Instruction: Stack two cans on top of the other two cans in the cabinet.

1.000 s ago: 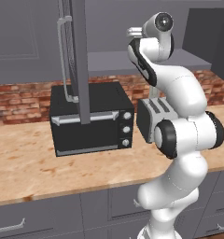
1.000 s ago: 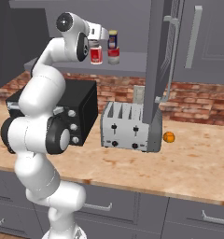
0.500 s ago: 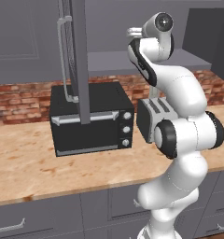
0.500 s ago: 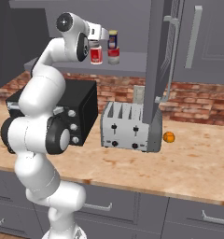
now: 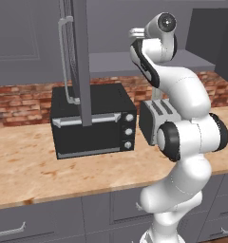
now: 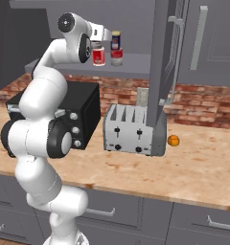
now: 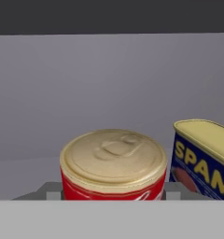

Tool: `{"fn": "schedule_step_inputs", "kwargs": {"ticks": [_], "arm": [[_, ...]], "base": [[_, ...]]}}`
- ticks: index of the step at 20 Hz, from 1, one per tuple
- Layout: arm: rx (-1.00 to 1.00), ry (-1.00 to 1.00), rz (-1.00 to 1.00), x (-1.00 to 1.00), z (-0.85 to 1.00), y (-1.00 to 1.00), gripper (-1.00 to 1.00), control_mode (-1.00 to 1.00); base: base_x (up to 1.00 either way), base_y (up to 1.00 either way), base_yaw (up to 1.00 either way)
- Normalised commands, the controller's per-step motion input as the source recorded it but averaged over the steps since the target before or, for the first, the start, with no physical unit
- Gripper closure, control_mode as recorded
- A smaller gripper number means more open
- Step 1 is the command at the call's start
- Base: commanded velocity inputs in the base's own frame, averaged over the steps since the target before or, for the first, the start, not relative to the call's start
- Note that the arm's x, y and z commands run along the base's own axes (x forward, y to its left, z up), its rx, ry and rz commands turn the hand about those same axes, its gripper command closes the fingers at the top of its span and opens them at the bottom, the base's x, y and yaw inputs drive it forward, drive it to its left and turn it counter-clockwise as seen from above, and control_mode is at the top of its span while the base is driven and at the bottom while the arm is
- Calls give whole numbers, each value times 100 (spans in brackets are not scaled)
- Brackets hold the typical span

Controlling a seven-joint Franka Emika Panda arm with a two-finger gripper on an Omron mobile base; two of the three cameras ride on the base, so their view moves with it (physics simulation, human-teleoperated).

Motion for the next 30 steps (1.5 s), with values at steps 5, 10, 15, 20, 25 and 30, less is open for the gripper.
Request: {"fn": "schedule_step_inputs", "kwargs": {"ticks": [5,10,15,20,25,30], "arm": [[0,0,0,0,0,0,100,-100],[0,0,0,0,0,0,100,-100],[0,0,0,0,0,0,100,-100],[0,0,0,0,0,0,100,-100],[0,0,0,0,0,-14,100,-100],[0,0,0,0,0,-17,100,-100]], "base": [[0,0,0],[0,0,0],[0,0,0],[0,0,0],[0,0,0],[0,0,0]]}}
